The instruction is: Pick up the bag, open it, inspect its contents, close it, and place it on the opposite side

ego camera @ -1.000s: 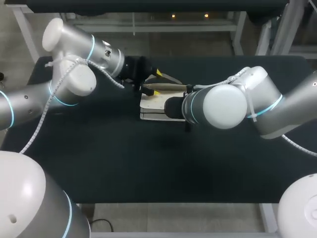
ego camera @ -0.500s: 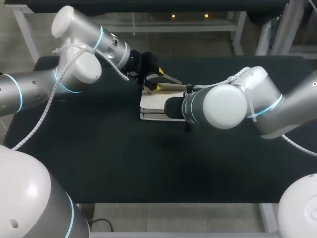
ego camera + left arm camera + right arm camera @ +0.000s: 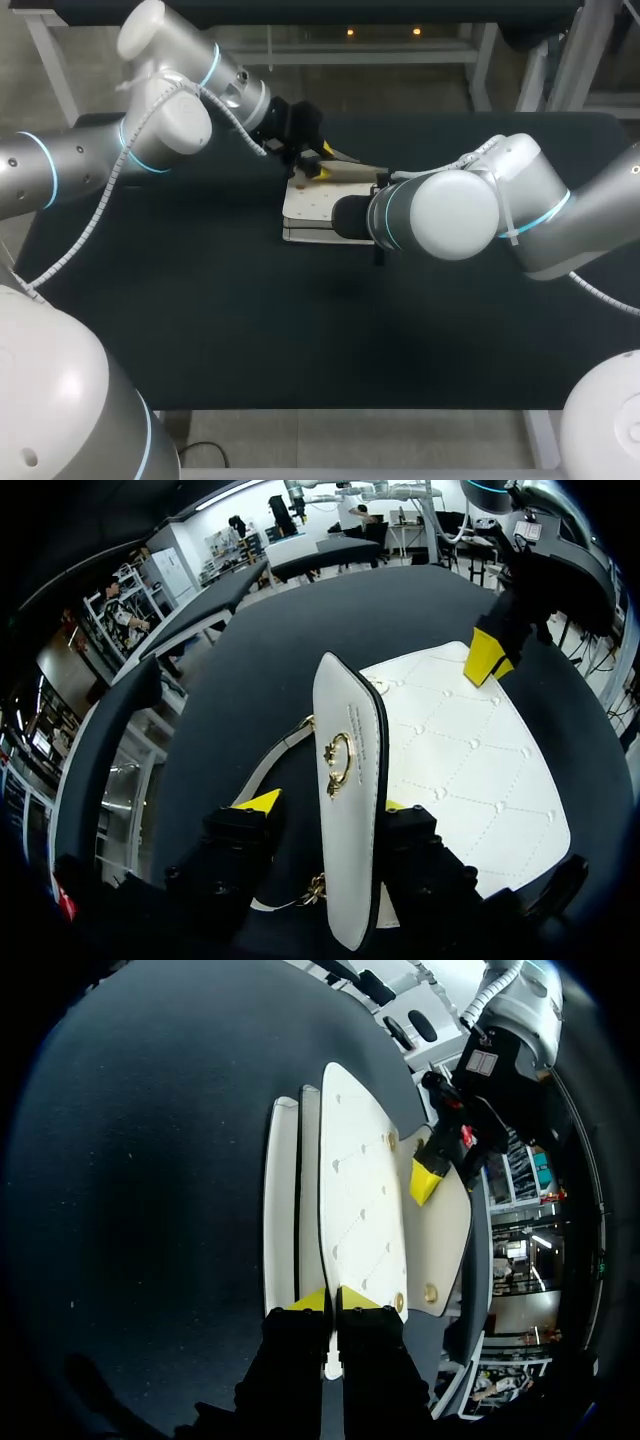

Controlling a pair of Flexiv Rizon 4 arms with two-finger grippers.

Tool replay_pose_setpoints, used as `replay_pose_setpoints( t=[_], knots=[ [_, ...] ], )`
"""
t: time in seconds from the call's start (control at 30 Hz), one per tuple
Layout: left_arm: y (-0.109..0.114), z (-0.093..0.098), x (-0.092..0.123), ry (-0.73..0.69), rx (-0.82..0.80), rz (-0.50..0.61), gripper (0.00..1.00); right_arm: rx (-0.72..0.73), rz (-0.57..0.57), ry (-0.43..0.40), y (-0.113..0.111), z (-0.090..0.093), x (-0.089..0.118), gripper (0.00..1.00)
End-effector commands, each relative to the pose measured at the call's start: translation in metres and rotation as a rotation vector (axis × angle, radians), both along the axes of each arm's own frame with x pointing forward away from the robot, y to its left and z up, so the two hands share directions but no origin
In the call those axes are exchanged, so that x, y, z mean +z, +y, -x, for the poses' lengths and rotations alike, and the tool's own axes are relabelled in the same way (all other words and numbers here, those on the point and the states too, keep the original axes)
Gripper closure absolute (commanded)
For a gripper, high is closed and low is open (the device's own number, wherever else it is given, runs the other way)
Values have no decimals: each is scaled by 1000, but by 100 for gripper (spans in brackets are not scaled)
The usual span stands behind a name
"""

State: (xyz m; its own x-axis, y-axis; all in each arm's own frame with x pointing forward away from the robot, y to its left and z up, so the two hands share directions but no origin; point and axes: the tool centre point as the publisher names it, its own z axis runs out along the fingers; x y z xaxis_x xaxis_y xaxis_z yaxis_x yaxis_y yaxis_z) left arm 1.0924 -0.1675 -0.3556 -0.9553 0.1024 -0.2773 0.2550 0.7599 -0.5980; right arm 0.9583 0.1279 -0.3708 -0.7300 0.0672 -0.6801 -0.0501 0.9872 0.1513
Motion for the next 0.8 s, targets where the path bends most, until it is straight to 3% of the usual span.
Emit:
replay_pose_setpoints(
  t=[0.03, 0.1, 0.13, 0.17, 0.47, 0.73, 0.8],
  knots=[
    [-2, -6, -3, 14, 1, -4, 60, -9, -15, -121, -3, 3, -4, 100],
    [-2, -7, -5, 22, 6, -5, 74, -9, -15, -121, -3, 3, -4, 100],
    [-2, -7, -5, 24, 7, -5, 92, -9, -15, -121, -3, 3, -4, 100],
    [-1, -7, -5, 28, 9, -4, 100, -9, -15, -121, -3, 3, -4, 100],
    [2, -10, -12, 64, 24, 10, 100, -9, -15, -121, -3, 3, -4, 100],
    [1, -13, -1, 71, 21, 36, 100, -9, -15, -121, -3, 3, -4, 100],
    [1, -14, 2, 69, 22, 35, 100, -5, -15, -121, -3, 3, -3, 89]
  ],
)
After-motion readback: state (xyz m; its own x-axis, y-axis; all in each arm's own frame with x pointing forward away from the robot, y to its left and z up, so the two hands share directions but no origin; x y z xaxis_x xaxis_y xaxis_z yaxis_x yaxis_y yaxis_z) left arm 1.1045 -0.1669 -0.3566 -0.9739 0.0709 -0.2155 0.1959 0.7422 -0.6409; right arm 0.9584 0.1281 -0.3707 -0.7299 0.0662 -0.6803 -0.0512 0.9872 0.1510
